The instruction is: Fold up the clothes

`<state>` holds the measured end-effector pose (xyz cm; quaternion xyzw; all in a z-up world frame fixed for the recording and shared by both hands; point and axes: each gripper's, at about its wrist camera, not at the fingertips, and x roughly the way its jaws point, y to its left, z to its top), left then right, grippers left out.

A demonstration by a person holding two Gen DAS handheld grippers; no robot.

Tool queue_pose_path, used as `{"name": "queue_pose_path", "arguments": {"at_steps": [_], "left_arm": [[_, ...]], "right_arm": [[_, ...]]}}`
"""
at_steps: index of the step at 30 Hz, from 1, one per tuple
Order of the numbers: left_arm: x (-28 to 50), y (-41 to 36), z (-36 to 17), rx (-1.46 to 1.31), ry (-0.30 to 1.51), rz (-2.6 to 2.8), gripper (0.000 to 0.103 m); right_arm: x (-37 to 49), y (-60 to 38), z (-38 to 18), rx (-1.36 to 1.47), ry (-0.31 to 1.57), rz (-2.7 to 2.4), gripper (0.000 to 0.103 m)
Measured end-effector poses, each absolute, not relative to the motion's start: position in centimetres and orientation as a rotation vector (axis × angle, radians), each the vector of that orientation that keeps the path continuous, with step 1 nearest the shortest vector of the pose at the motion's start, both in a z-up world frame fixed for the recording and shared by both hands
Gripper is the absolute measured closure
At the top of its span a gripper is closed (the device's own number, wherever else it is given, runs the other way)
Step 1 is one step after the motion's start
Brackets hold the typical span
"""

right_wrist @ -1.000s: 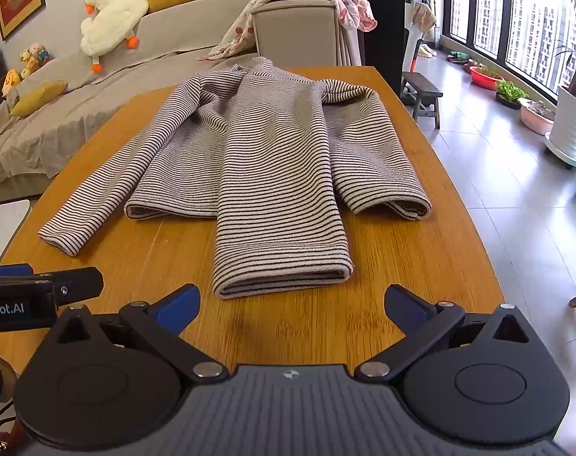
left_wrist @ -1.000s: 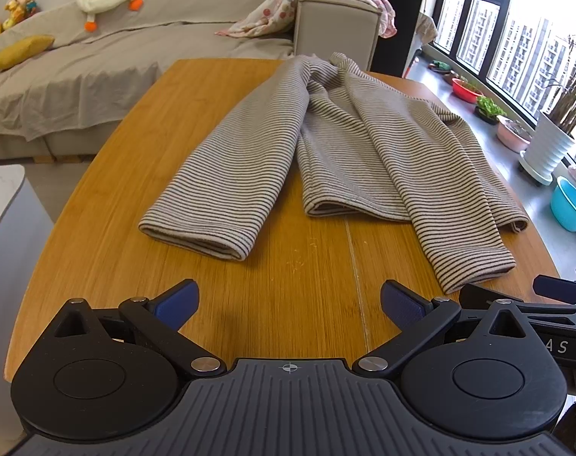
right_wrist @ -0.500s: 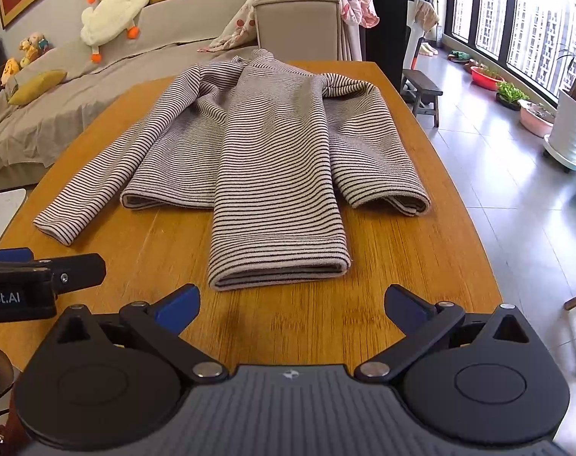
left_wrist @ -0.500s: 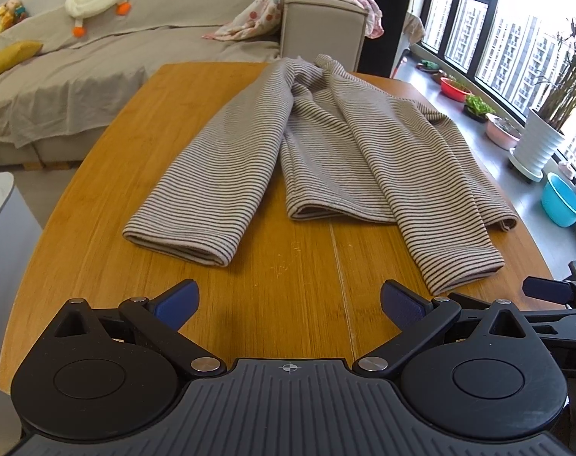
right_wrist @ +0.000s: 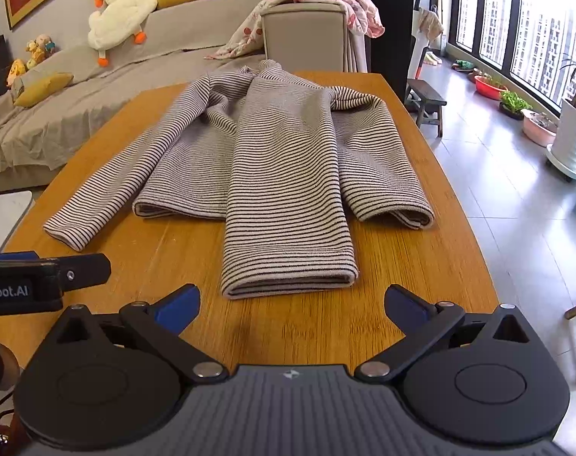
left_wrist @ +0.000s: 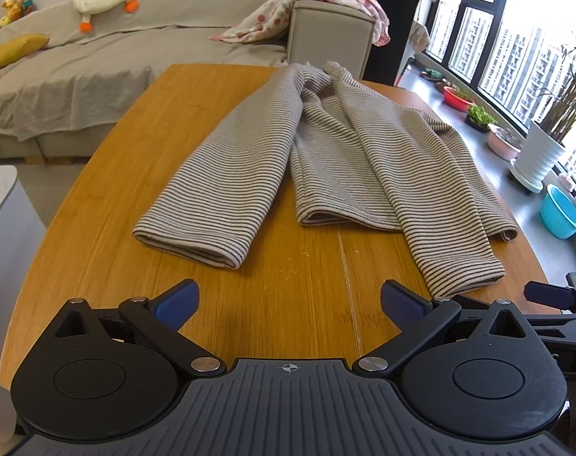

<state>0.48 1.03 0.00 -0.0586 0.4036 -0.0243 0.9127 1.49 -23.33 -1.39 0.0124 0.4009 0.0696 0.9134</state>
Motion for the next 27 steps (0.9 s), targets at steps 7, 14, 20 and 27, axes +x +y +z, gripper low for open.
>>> {"name": "queue_pose_path", "arguments": {"at_steps": [7,14,20,27], "left_arm": [[1.3,0.8,0.8,-0.086,0.807,-0.082,0.0],[5.6,1.0,2.0,-0.112,0.747,-0.211,0.0],[11.2,0.7,1.2,-0.169,0.753,-0.392,0.0],[17.3,0.1,-0.4,-0.242,0.735,-0.54,0.0]], "right_arm": [[1.8,-24.0,-1.4,0.036,0.816,0.139,0.0],[4.9,-24.4,0.1,0.003,0.757,0.149,0.0],[10.9,-26.4,0.8,0.161,0.668,0.213,0.0],[18.4,-27.9,-0.5,0.328,0.674,0.297,0.0]]}}
